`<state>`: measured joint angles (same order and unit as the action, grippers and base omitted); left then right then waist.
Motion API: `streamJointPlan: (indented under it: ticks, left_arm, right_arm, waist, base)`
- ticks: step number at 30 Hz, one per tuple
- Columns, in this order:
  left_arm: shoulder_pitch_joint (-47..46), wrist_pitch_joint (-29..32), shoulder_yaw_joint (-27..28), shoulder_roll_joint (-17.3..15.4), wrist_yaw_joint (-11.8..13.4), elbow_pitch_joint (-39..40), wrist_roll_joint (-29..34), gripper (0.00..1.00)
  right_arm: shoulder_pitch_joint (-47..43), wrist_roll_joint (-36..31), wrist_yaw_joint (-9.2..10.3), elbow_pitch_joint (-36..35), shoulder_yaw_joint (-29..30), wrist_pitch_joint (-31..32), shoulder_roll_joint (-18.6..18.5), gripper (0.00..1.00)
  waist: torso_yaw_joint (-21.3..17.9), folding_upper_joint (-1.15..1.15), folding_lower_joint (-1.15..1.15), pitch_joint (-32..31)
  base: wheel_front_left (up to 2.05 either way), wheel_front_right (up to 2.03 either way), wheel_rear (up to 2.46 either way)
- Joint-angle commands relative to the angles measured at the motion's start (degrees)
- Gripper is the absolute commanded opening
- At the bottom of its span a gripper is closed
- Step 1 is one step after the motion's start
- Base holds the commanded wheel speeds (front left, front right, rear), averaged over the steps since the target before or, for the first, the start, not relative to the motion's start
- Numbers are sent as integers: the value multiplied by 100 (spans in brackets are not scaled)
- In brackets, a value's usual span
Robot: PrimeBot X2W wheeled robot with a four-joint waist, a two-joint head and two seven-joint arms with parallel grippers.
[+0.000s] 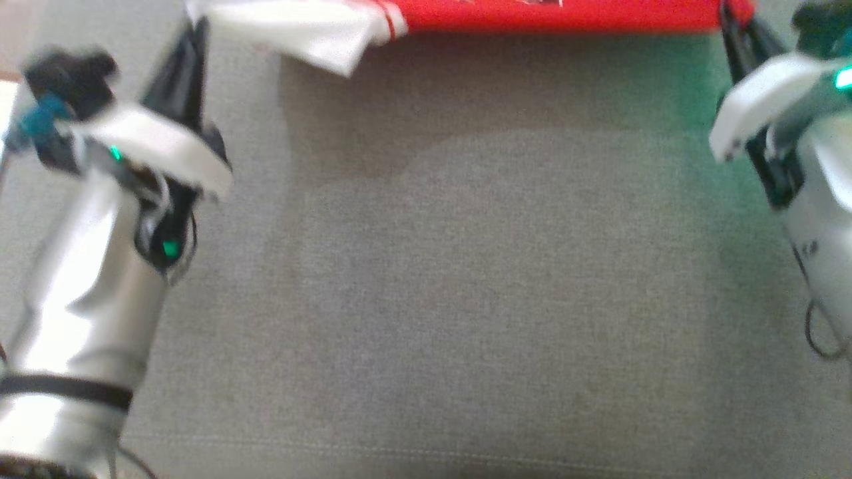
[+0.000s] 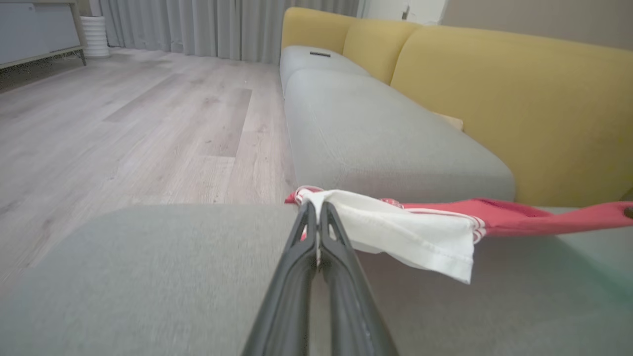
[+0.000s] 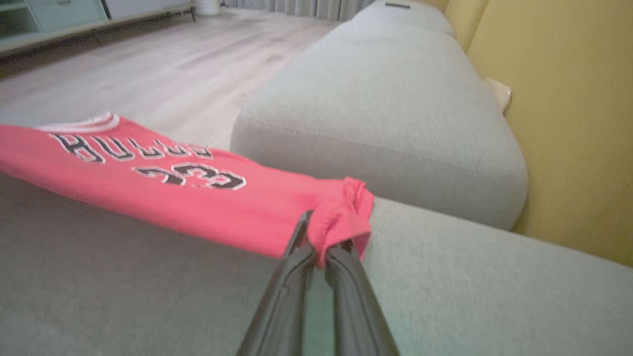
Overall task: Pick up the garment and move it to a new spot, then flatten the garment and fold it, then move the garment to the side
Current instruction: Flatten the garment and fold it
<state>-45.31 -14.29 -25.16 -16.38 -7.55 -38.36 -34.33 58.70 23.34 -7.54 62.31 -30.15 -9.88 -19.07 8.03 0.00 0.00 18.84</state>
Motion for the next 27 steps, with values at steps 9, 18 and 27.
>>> streamJointPlan:
  ticks: [9, 18, 27]
  left_arm:
    - [1032, -70, -487, -664, 7, 487, -95, 0]
    - [1802, -71, -1229, -1184, 7, 904, -372, 0]
    - [2590, -30, -1522, -1743, 7, 1494, -742, 0]
  right_arm:
    - [-1062, 1213, 5, -1033, -1382, 594, -787, 0]
    - [-1685, 2169, 5, -1875, -2500, 964, -1516, 0]
    - [-2292, 3195, 5, -2689, -3327, 1599, -2182, 0]
  waist:
    - [106, 0, 0, -840]
    - [105, 0, 0, -1496]
    - [59, 0, 0, -2024]
  base:
    - [0, 0, 0]
    - [0, 0, 0]
    - [0, 0, 0]
